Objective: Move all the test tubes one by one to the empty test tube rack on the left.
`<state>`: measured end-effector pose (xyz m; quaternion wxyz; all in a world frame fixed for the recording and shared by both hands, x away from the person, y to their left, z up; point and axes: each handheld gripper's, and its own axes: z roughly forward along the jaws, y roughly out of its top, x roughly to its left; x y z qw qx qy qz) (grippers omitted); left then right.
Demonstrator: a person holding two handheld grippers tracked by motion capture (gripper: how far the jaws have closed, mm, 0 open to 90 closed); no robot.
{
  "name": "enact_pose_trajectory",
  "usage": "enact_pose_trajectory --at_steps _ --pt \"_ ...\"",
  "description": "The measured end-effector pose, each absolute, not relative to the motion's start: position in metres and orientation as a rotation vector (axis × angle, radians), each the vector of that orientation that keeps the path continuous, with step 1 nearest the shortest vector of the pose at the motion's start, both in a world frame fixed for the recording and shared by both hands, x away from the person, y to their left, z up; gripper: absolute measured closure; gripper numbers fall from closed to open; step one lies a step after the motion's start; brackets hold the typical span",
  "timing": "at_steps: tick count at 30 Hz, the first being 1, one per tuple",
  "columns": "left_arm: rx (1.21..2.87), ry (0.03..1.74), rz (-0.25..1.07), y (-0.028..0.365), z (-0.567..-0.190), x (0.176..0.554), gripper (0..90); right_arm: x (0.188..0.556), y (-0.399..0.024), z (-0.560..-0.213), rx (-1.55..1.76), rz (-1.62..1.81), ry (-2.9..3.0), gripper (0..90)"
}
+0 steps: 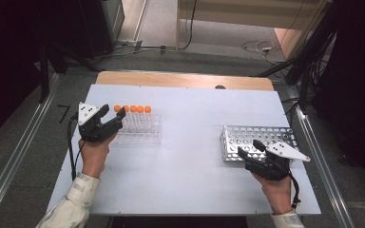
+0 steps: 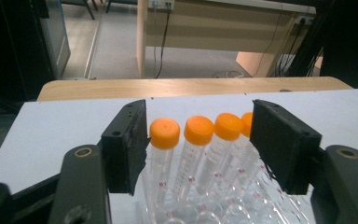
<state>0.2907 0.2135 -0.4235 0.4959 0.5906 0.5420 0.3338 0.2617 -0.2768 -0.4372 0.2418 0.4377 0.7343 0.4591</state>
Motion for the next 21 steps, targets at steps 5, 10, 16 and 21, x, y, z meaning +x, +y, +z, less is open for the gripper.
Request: enact_pose_trajectory --at_steps 5,10,16,21 --pt "1.441 1.316 0.786 0.211 -0.428 0.279 31.4 0.263 -0.282 -0.439 1.209 1.236 1.995 31.8" --pt "1.458 1.306 0.782 0.208 -0.43 0.267 29.4 0.262 -0.286 -0.439 1.224 1.229 1.985 31.8" --pt "1.459 1.293 0.779 0.206 -0.432 0.255 29.2 0.262 -0.292 -0.439 1.233 1.226 1.972 31.8" --pt "1.469 1.282 0.77 0.204 -0.433 0.249 29.2 0.26 -0.295 -0.44 1.242 1.224 1.964 31.8"
